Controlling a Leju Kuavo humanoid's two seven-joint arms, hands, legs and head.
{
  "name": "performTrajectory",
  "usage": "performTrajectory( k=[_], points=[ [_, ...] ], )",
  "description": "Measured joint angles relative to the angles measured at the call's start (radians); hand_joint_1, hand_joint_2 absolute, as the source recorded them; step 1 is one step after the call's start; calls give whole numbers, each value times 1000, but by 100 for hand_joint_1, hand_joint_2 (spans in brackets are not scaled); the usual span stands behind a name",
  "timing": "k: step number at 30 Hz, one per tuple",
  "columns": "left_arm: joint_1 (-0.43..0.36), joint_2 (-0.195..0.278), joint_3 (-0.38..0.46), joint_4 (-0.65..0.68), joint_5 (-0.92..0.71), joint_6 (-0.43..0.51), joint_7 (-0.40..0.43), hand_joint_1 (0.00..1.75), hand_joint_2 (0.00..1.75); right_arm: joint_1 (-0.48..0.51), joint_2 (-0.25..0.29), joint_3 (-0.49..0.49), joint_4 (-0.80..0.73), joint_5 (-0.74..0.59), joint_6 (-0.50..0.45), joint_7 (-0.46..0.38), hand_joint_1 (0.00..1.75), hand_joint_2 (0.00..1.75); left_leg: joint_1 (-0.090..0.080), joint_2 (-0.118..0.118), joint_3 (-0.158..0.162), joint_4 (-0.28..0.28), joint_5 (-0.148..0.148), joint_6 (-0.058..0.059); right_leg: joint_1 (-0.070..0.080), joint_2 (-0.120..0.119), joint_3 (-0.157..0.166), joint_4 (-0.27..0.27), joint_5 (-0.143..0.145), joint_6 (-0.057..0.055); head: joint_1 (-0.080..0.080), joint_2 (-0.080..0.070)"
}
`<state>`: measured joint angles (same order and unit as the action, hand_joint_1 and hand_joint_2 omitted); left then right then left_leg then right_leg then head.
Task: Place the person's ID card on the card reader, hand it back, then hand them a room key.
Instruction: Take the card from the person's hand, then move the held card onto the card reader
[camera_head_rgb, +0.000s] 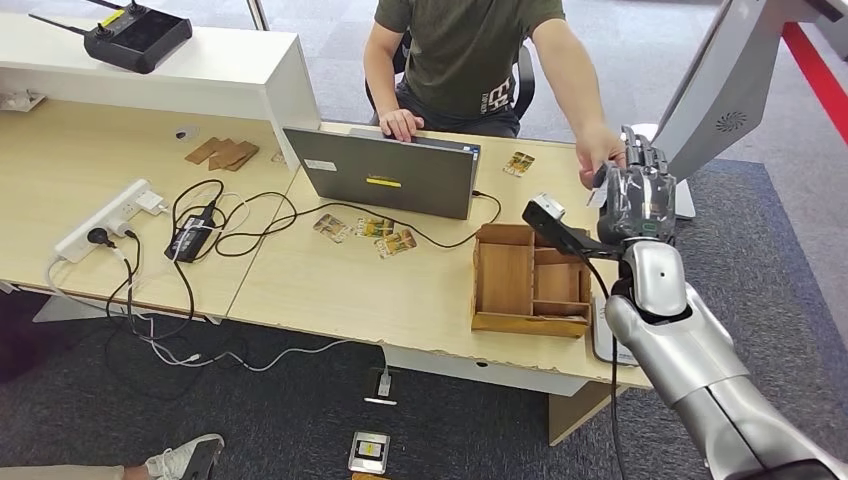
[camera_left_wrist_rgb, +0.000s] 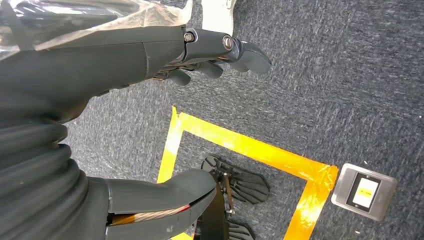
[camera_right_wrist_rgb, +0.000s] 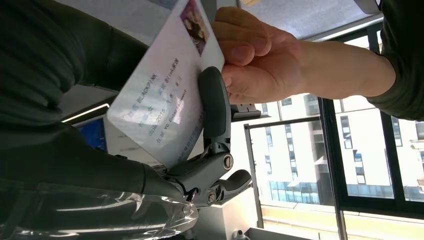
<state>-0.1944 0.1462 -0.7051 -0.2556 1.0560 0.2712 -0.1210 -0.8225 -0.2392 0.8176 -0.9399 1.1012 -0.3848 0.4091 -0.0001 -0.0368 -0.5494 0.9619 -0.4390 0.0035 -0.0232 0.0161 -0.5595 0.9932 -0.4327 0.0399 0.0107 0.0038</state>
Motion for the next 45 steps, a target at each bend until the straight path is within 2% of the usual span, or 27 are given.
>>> performTrajectory(
  k=[10, 18, 26, 33, 39, 45],
  points=[
    [-1, -3, 0, 0, 0, 5, -1, 0, 175, 22, 3, -22, 21, -250, -35, -65, 175, 175, 0, 1, 0, 0, 0, 0, 0, 1, -1, 0, 0, 0, 0, 0],
    [5, -3, 1, 0, 4, 4, -16, 0, 175, 91, -46, -63, -36, -371, -89, -43, 175, 175, 0, 1, 1, 1, -1, 0, 0, 1, -1, 0, 0, 0, 0, 0],
    [19, 0, 7, 0, 23, 5, -33, 0, 175, 174, -117, -96, -108, -353, -107, 12, 175, 175, 0, 2, 1, 0, -1, 0, 0, 2, -1, -1, 0, 0, 0, 0],
    [26, 2, 11, 0, 33, 5, -35, 0, 175, 254, -168, -117, -141, -326, -82, 50, 175, 175, 0, 2, 1, 0, -2, 0, 0, 2, -1, -1, 0, 0, 0, 0],
    [30, 3, 16, 0, 40, 5, -33, 0, 175, 313, -186, -118, -144, -345, -42, 44, 175, 175, 0, 2, 0, 0, -2, 0, 0, 2, -1, -1, 0, 0, 0, 0],
    [37, 3, 26, 0, 59, 5, -40, 0, 175, 361, -188, -117, -139, -378, -42, 16, 175, 175, 0, 2, 0, 0, -2, -1, 0, 2, -1, -1, -1, -1, 0, 0]
  ],
)
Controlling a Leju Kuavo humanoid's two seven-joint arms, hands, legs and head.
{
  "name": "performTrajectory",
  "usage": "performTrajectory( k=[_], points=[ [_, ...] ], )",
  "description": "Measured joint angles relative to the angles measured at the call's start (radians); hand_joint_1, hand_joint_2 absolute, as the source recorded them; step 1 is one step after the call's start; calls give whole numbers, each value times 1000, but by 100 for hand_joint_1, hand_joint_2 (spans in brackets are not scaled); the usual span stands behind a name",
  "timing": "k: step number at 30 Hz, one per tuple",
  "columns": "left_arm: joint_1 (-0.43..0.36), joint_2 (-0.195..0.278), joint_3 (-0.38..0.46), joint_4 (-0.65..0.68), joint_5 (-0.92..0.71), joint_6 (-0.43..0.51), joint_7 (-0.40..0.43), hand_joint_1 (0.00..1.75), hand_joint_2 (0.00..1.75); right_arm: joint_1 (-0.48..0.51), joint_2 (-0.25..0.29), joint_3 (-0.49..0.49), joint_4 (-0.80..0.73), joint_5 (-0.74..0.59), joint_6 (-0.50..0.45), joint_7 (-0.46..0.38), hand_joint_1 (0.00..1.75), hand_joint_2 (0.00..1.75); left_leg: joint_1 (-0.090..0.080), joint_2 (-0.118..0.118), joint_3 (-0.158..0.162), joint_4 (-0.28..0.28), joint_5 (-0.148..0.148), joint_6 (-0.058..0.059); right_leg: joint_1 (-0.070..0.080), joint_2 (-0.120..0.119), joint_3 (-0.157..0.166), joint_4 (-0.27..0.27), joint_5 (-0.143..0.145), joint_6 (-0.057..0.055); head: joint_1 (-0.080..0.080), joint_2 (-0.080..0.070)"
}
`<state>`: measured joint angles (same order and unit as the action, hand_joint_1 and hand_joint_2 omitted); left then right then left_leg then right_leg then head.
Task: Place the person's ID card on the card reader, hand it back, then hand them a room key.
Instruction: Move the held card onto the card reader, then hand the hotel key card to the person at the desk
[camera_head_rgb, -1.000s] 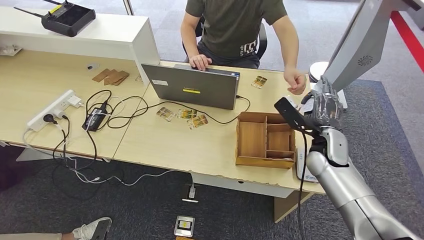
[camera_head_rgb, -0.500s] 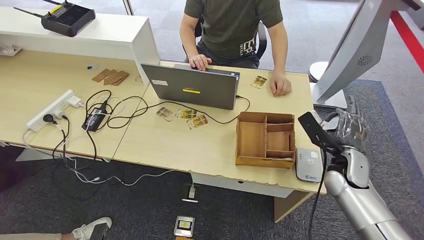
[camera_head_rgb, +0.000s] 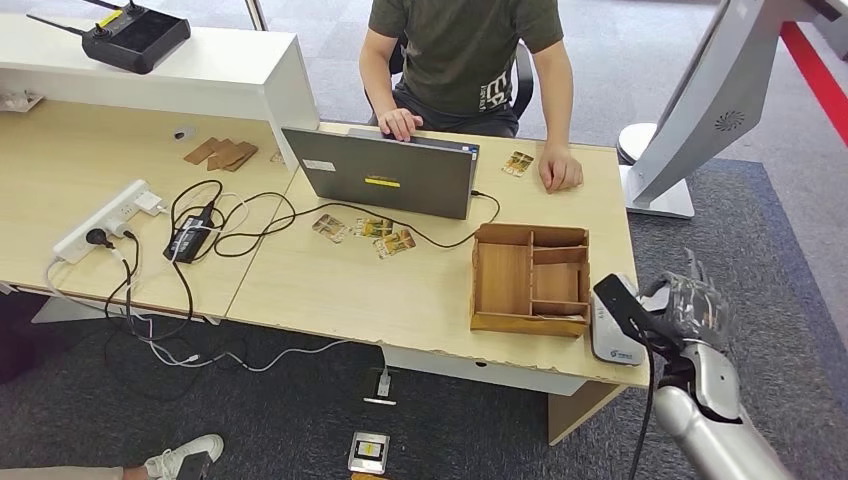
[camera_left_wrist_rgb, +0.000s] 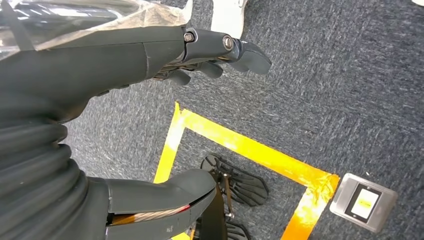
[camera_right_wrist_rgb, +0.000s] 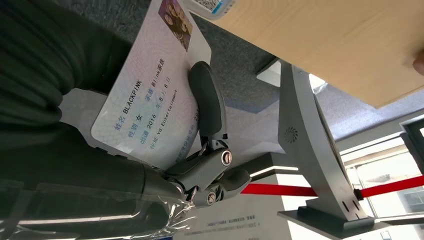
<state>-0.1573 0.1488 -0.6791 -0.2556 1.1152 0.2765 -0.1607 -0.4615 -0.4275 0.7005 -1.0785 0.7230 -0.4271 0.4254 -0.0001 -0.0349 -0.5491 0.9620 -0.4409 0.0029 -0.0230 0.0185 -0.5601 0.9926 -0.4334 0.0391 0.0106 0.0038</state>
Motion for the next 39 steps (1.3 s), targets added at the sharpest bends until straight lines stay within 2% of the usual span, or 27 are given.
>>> performTrajectory(
  k=[12, 18, 22, 29, 39],
  points=[
    [18, 0, 16, 0, 42, 16, -9, 0, 175, 62, 21, 4, 39, -73, -1, -41, 175, 175, 0, 0, 0, 0, 0, 0, 0, 0, 0, 0, 0, 0, 0, 0],
    [21, 0, 16, 0, 52, 14, -1, 0, 175, 62, 20, 9, 47, -103, 71, -8, 175, 175, 0, 0, 1, 0, 0, 0, 0, 0, 1, 0, 0, 0, 0, 0],
    [23, 0, 16, 0, 62, 5, 1, 0, 175, 54, 19, 10, 39, -110, 83, 7, 175, 175, 0, 1, 1, 0, 0, 0, 0, 0, 1, 0, 0, 0, 0, 0],
    [24, 1, 16, 0, 79, 3, -18, 0, 175, 21, 6, 9, -20, -43, 106, 49, 175, 175, 0, 1, 1, 0, 0, 0, 0, 0, 1, 0, 0, 0, 0, 0],
    [15, 0, 12, 0, 83, -2, -22, 0, 175, -98, -4, -6, -168, 81, 137, 62, 175, 175, 0, 1, 1, 0, 0, 0, 0, 1, 1, 0, 0, 0, 0, 0]
  ],
)
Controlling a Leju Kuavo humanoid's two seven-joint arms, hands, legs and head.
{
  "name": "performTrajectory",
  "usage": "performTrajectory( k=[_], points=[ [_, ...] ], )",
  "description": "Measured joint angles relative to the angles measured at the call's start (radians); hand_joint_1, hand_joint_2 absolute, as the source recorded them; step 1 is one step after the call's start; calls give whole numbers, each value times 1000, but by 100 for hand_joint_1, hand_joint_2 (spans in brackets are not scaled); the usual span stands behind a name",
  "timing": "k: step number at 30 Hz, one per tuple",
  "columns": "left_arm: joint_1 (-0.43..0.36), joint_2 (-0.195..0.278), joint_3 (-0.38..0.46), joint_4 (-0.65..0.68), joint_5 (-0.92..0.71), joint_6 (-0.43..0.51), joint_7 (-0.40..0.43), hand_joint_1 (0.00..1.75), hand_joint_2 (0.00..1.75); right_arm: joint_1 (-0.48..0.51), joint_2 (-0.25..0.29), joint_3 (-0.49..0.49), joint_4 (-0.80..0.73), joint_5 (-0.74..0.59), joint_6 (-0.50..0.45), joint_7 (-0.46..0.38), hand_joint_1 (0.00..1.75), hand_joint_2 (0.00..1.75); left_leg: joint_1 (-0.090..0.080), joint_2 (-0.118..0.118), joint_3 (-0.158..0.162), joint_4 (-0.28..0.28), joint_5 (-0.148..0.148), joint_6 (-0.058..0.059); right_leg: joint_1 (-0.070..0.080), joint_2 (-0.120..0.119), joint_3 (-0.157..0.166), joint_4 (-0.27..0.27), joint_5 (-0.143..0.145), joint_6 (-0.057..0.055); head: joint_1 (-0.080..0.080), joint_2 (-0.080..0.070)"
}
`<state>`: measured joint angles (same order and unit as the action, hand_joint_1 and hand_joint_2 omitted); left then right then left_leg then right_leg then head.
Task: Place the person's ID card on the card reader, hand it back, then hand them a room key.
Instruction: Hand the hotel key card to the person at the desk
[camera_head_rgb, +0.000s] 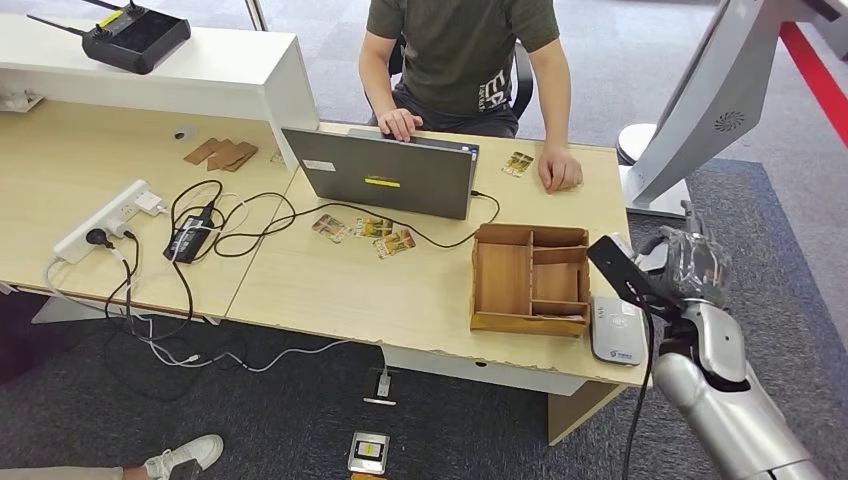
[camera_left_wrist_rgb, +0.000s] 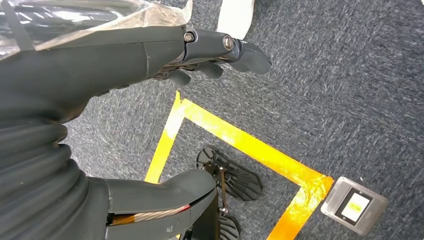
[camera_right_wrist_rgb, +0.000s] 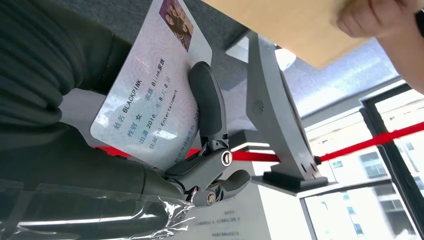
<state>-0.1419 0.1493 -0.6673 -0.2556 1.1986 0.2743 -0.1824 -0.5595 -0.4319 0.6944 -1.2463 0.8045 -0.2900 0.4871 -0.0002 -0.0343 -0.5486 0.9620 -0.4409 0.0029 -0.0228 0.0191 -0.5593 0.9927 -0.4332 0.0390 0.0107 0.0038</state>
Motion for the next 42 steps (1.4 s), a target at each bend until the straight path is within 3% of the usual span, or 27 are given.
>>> performTrajectory(
  k=[5, 14, 23, 38, 39, 42],
  points=[
    [-11, -1, -9, 0, -4, 3, 16, 0, 175, -65, 16, 7, -52, 24, 64, 10, 175, 175, 0, 0, 0, 0, 0, 0, 0, 0, 0, 0, 0, 0, 0, 0],
    [-37, -7, -30, -2, -9, 15, 29, 0, 175, -169, 95, 54, -39, 0, 131, 9, 175, 175, 0, 0, -1, 0, 0, 0, 1, 0, 0, 0, 0, 0, 0, 0],
    [-54, -20, -41, -2, -10, 22, 39, 0, 175, -203, 175, 97, 36, -45, 76, -26, 175, 175, 0, 0, -1, 0, 0, 0, 1, 0, 0, 0, 0, 0, 0, 0],
    [-73, -28, -41, -2, 5, 38, 49, 0, 175, -212, 231, 110, 113, -28, 27, -73, 175, 175, 0, 0, 0, 0, 0, 0, 1, 0, 0, 0, 0, 0, 0, 0],
    [-74, -28, -41, -2, 6, 38, 48, 0, 175, -213, 234, 110, 120, -27, 24, -77, 152, 175, 0, 0, 0, 0, 0, 0, 1, 0, 0, 0, 0, 0, 0, 0],
    [-76, -29, -41, -2, 9, 39, 46, 0, 175, -216, 242, 109, 139, -27, 22, -88, 22, 175, 0, 0, 0, 0, 0, 0, 1, 0, 0, 0, 0, 0, 0, 0]
  ],
)
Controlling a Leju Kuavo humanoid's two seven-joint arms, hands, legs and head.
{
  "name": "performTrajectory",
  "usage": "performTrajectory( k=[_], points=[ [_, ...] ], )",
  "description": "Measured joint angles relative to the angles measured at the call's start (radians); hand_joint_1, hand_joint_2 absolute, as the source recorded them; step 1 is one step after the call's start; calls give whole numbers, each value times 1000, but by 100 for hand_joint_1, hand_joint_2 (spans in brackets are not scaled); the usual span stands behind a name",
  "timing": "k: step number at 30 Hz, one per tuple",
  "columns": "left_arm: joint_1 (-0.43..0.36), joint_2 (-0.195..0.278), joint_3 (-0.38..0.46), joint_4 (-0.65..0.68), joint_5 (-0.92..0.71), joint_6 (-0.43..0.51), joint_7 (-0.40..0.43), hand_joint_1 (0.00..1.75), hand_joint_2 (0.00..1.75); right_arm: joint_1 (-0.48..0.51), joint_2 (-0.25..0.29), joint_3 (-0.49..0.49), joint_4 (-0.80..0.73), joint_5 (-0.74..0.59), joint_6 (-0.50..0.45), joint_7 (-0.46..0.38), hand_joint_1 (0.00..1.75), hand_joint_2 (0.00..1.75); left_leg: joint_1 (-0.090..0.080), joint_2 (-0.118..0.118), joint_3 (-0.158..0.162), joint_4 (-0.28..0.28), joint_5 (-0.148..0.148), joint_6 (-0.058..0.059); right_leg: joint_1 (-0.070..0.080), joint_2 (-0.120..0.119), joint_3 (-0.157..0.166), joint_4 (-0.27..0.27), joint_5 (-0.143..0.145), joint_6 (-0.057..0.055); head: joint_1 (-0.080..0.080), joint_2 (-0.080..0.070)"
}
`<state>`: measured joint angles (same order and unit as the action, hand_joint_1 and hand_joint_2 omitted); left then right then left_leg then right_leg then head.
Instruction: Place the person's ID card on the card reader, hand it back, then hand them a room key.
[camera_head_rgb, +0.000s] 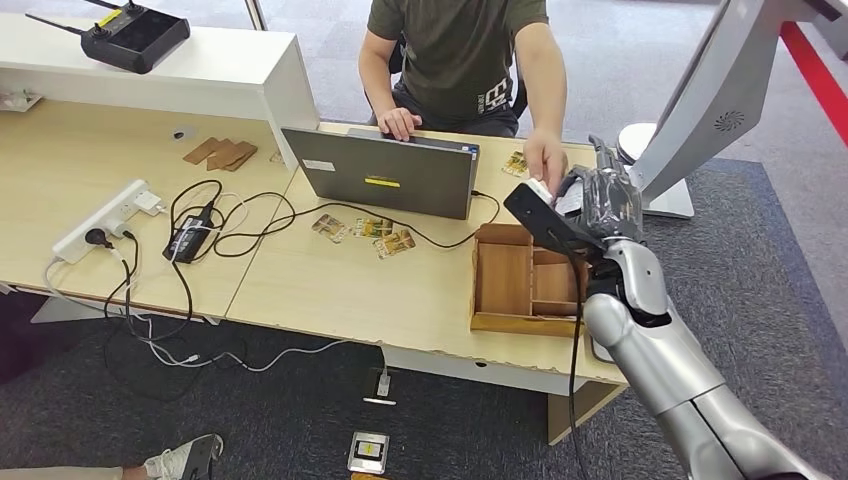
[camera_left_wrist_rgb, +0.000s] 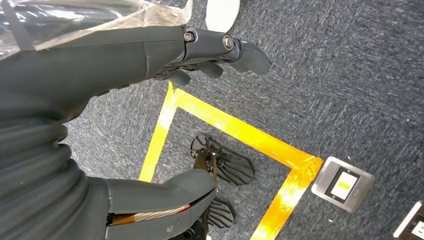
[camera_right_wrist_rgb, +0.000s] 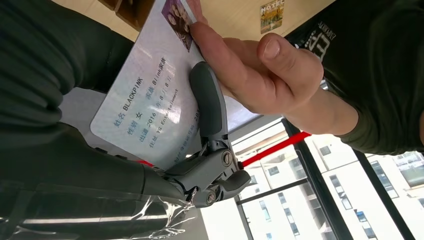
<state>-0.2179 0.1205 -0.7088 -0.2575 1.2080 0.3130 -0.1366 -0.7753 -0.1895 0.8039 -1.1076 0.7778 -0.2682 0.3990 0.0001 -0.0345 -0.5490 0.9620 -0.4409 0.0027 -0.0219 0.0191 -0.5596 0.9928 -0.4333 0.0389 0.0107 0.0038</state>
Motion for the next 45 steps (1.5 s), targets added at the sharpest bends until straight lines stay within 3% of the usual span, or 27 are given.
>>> performTrajectory(
  k=[1, 10, 15, 21, 28, 33, 45],
  points=[
    [0, 0, 0, 0, 2, 0, -1, 0, 175, -1, 3, 0, 7, 0, 0, -4, 0, 175, 0, 0, 0, 0, 0, 0, 0, 0, 0, 0, 0, 0, 0, 0],
    [3, -3, 5, 0, 31, 14, -19, 0, 175, -1, 15, -2, 40, 38, -16, 3, 0, 175, 0, 0, 0, 0, 0, 0, 0, 0, 0, 0, 0, 0, 0, 0],
    [15, -4, 16, 0, 52, 14, -45, 0, 175, 46, -14, -4, -38, 108, -37, 45, 0, 175, 0, 0, 0, 0, 0, 0, 0, 0, 0, 0, 0, 0, 0, 0],
    [42, -3, 39, 0, 78, 7, -77, 0, 175, 165, -92, -17, -248, 285, 108, 132, 0, 175, 0, 1, 1, 0, -1, -1, 0, 1, 0, -1, 0, 0, 0, 0],
    [69, 0, 67, 1, 96, -6, -99, 0, 175, 345, -151, -19, -492, 417, 273, 132, 0, 175, 1, 2, 1, 0, -3, -1, 1, 3, 0, -2, -1, -1, 0, 0],
    [79, 2, 84, 2, 108, -6, -101, 0, 175, 396, -164, -1, -550, 378, 314, 104, 0, 175, 1, 3, 1, 0, -3, -1, 2, 3, 0, -2, -1, -1, 0, 0],
    [115, 6, 128, 3, 165, -8, -96, 0, 175, 420, -161, 59, -481, 261, 265, 50, 0, 175, 2, 4, 1, 0, -3, -1, 2, 3, 0, -2, -1, -2, 0, 0]
  ],
)
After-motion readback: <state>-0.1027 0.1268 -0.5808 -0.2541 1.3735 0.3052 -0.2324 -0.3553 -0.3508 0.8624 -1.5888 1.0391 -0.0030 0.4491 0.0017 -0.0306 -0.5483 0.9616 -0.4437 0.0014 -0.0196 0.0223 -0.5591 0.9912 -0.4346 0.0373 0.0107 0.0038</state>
